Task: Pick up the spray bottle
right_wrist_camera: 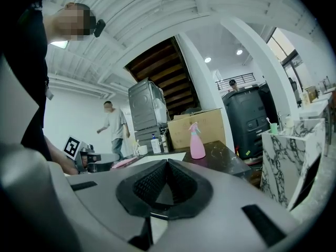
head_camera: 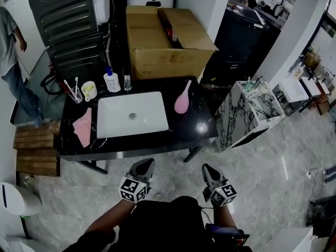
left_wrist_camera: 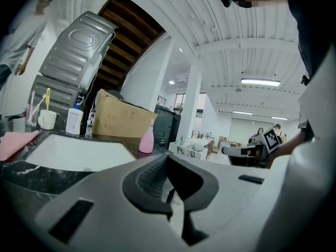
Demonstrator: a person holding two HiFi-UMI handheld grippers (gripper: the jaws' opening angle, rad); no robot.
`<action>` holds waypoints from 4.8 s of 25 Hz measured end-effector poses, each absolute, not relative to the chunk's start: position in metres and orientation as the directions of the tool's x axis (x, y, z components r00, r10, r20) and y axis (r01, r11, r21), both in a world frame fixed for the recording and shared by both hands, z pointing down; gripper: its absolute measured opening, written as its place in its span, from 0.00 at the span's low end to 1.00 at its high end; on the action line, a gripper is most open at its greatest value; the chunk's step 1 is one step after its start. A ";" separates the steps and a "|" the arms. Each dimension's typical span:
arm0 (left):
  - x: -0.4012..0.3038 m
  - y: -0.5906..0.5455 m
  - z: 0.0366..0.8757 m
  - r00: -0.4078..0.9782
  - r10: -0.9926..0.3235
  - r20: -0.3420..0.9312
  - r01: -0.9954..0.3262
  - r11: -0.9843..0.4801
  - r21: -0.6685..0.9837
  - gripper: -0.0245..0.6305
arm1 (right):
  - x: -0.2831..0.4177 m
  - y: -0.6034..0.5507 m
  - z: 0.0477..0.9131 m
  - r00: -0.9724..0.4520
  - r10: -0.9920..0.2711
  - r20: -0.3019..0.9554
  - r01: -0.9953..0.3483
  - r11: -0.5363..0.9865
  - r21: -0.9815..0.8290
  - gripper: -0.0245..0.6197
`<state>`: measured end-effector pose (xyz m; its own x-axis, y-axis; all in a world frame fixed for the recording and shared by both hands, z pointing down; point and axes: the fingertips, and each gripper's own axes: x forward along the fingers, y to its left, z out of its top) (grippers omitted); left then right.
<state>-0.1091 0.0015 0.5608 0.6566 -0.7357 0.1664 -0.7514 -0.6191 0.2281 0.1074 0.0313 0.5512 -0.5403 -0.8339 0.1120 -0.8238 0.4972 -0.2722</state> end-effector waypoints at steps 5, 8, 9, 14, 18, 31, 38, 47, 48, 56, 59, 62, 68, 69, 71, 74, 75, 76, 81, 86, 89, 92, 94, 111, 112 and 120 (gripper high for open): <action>-0.119 -0.005 0.561 0.655 -0.736 0.170 -0.753 -0.620 0.220 0.05 | 0.101 0.023 0.553 -0.539 -0.834 0.117 -0.824 0.495 -0.275 0.08; -0.122 -0.011 0.563 0.649 -0.741 0.174 -0.759 -0.613 0.222 0.05 | 0.100 0.014 0.559 -0.540 -0.831 0.131 -0.828 0.497 -0.259 0.08; -0.123 -0.013 0.564 0.647 -0.742 0.175 -0.760 -0.610 0.222 0.05 | 0.100 0.010 0.561 -0.542 -0.829 0.138 -0.828 0.500 -0.253 0.08; -0.127 -0.029 0.568 0.627 -0.756 0.187 -0.777 -0.589 0.224 0.05 | 0.095 -0.015 0.568 -0.567 -0.811 0.145 -0.812 0.522 -0.260 0.08; -0.129 -0.046 0.569 0.609 -0.769 0.195 -0.791 -0.570 0.224 0.05 | 0.093 -0.046 0.571 -0.589 -0.796 0.140 -0.798 0.544 -0.261 0.08; -0.110 -0.128 0.562 0.570 -0.794 0.211 -0.820 -0.531 0.214 0.05 | 0.105 -0.146 0.569 -0.654 -0.743 0.145 -0.748 0.606 -0.271 0.08; -0.090 -0.163 0.561 0.541 -0.812 0.220 -0.839 -0.503 0.208 0.05 | 0.121 -0.198 0.561 -0.688 -0.717 0.113 -0.718 0.649 -0.250 0.08; -0.065 -0.194 0.544 0.512 -0.836 0.199 -0.857 -0.480 0.188 0.05 | 0.126 -0.250 0.561 -0.750 -0.647 0.137 -0.661 0.724 -0.196 0.08; -0.064 -0.196 0.544 0.507 -0.839 0.199 -0.859 -0.475 0.188 0.05 | 0.124 -0.255 0.561 -0.756 -0.639 0.138 -0.654 0.733 -0.187 0.08; -0.068 -0.206 0.544 0.479 -0.853 0.205 -0.875 -0.445 0.191 0.05 | 0.106 -0.287 0.554 -0.788 -0.599 0.143 -0.616 0.773 -0.151 0.08; -0.074 -0.210 0.545 0.475 -0.855 0.210 -0.877 -0.439 0.194 0.05 | 0.097 -0.295 0.551 -0.794 -0.590 0.144 -0.607 0.782 -0.144 0.08; -0.078 -0.215 0.546 0.477 -0.853 0.211 -0.876 -0.442 0.195 0.05 | 0.093 -0.302 0.550 -0.794 -0.589 0.149 -0.607 0.782 -0.143 0.08; -0.088 -0.222 0.548 0.485 -0.849 0.209 -0.871 -0.445 0.210 0.05 | 0.084 -0.313 0.549 -0.791 -0.593 0.150 -0.611 0.777 -0.152 0.09; -0.089 -0.222 0.550 0.486 -0.848 0.212 -0.870 -0.445 0.213 0.05 | 0.084 -0.316 0.548 -0.789 -0.596 0.150 -0.614 0.774 -0.152 0.10; -0.093 -0.222 0.554 0.484 -0.848 0.215 -0.870 -0.440 0.220 0.05 | 0.081 -0.320 0.550 -0.786 -0.598 0.159 -0.618 0.772 -0.148 0.22; -0.100 -0.224 0.558 0.476 -0.852 0.217 -0.874 -0.429 0.230 0.05 | 0.072 -0.327 0.553 -0.782 -0.596 0.183 -0.620 0.775 -0.122 0.28; -0.102 -0.225 0.559 0.474 -0.853 0.217 -0.874 -0.427 0.231 0.05 | 0.070 -0.329 0.554 -0.780 -0.596 0.189 -0.621 0.775 -0.116 0.29; -0.103 -0.226 0.559 0.474 -0.854 0.216 -0.874 -0.426 0.232 0.05 | 0.068 -0.332 0.554 -0.779 -0.596 0.195 -0.621 0.776 -0.112 0.30; -0.107 -0.231 0.558 0.470 -0.857 0.212 -0.875 -0.422 0.235 0.05 | 0.058 -0.340 0.559 -0.779 -0.587 0.222 -0.616 0.782 -0.094 0.34; -0.110 -0.235 0.558 0.468 -0.858 0.211 -0.876 -0.419 0.239 0.05 | 0.053 -0.348 0.559 -0.775 -0.590 0.228 -0.620 0.779 -0.092 0.35; -0.113 -0.237 0.558 0.462 -0.861 0.213 -0.879 -0.412 0.238 0.05 | 0.049 -0.350 0.560 -0.779 -0.584 0.227 -0.615 0.783 -0.094 0.35; -0.115 -0.238 0.558 0.460 -0.862 0.213 -0.880 -0.410 0.240 0.05 | 0.046 -0.351 0.562 -0.780 -0.582 0.230 -0.613 0.784 -0.096 0.35; -0.116 -0.239 0.559 0.462 -0.860 0.216 -0.879 -0.411 0.242 0.05 | 0.045 -0.350 0.564 -0.777 -0.586 0.229 -0.617 0.781 -0.095 0.35; -0.127 -0.239 0.559 0.515 -0.831 0.211 -0.850 -0.462 0.254 0.05 | 0.051 -0.342 0.558 -0.719 -0.658 0.226 -0.686 0.724 -0.075 0.27; -0.128 -0.239 0.559 0.520 -0.828 0.210 -0.847 -0.467 0.255 0.05 | 0.052 -0.341 0.557 -0.713 -0.664 0.226 -0.692 0.718 -0.075 0.27; -0.125 -0.238 0.558 0.579 -0.790 0.201 -0.809 -0.526 0.263 0.05 | 0.063 -0.329 0.546 -0.659 -0.722 0.213 -0.747 0.662 -0.064 0.26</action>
<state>-0.1251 -0.2381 0.5579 0.5787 -0.7904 0.2010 -0.8092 -0.5256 0.2626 0.0628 -0.3288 0.5459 -0.6585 -0.7218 0.2130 -0.7466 0.6622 -0.0642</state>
